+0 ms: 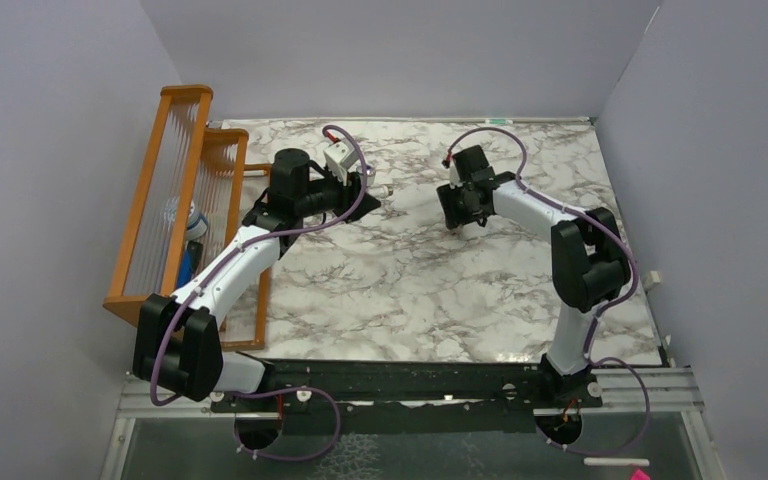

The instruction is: Install the water faucets

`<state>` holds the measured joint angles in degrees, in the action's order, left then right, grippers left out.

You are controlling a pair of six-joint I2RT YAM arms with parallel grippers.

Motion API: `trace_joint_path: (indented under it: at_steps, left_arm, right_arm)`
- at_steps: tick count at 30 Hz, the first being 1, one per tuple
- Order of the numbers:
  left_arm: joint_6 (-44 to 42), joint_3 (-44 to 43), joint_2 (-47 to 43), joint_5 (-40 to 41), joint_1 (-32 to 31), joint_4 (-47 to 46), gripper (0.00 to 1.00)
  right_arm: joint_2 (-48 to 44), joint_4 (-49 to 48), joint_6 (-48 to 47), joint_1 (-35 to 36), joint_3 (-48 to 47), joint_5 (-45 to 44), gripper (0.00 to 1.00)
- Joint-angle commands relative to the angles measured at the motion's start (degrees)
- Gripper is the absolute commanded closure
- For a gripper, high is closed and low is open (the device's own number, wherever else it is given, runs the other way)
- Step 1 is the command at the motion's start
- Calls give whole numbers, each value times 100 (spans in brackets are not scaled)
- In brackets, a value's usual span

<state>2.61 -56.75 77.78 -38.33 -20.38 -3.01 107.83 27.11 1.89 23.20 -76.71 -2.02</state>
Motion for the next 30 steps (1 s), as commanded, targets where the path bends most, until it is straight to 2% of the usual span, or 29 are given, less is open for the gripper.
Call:
trace_joint_path:
  at_steps: [1, 9, 12, 19, 26, 30]
  left_arm:
    - [-44, 24, -28, -122, -45, -265, 100]
    - [-68, 15, -50, -115, -63, -235, 100]
    - [-68, 19, -65, -105, -76, -225, 100]
    - [-77, 15, -58, -82, -114, -196, 100]
    - [-68, 8, -26, -88, -133, -196, 100]
    - [-59, 6, 10, -105, -133, -198, 100]
  right_arm:
    - [115, 176, -34, -61, -111, 148, 46]
    - [60, -62, 159, -121, 37, 414, 63]
    - [-51, -106, 361, -118, 203, 471, 73]
    - [-697, -390, 1691, -118, 1059, 607, 89]
    - [-1710, -1231, 3385, -114, 2412, 799, 87]
    - [-2028, -1550, 3681, -105, 2754, 831, 67]
